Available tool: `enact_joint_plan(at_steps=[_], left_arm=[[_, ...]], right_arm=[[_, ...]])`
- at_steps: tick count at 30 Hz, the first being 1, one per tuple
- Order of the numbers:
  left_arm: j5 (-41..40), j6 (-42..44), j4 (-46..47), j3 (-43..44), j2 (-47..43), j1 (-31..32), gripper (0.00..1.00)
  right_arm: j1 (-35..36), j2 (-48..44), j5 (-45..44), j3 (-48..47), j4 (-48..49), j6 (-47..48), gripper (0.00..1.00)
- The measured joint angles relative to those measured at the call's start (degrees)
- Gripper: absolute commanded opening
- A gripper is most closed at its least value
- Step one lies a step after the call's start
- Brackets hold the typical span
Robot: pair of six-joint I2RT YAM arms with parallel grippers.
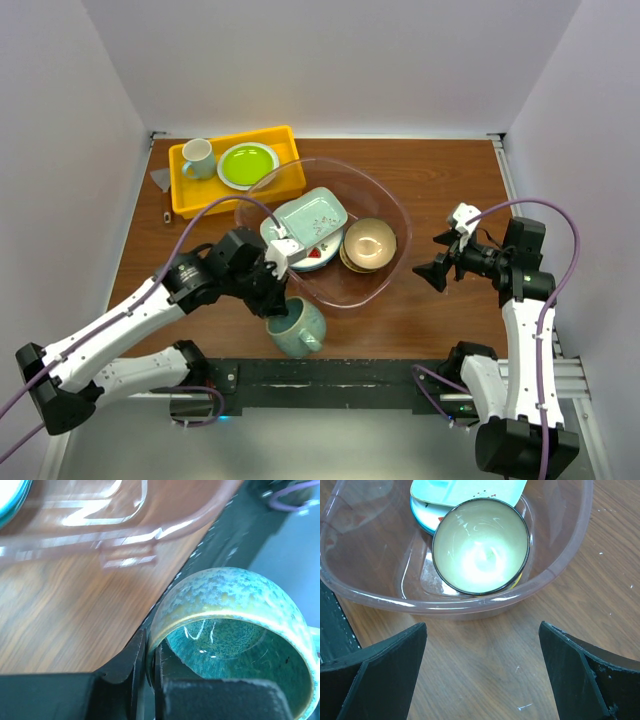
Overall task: Place the mixed dishes into the plastic bin
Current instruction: Pick up the cup at the center of the board, then place the cup in the plastic bin.
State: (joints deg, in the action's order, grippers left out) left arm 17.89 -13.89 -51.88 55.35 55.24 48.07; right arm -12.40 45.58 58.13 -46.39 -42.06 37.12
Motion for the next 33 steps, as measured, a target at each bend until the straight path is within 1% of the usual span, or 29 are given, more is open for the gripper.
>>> enact_joint_plan(at_steps=[5, 11, 18, 27, 33], left_arm=[[4.3, 0.0, 5.2, 4.3, 2.8, 0.0, 0.00], [4.9, 0.5, 11.1, 9.4, 5.0, 0.0, 0.00], [1.1, 3.2, 16.3, 11.1, 7.0, 0.0, 0.00], [-4.6, 5.6, 19.1, 11.5, 10.4, -0.9, 0.00], [-6.4, 6.3, 20.6, 11.5, 12.5, -2.0, 0.00]], right_arm=[[0.0, 0.0, 0.0, 0.0, 0.0, 0.0, 0.98], [0.0, 0.0, 0.0, 0.0, -0.1, 0.0, 0.98], [0.0, 0.0, -0.1, 0.0, -0.2, 0.1, 0.98], [0.2, 0.0, -0.1, 0.0, -0.3, 0.3, 0.98], [0.4, 0.0, -0.1, 0.0, -0.3, 0.4, 0.98]])
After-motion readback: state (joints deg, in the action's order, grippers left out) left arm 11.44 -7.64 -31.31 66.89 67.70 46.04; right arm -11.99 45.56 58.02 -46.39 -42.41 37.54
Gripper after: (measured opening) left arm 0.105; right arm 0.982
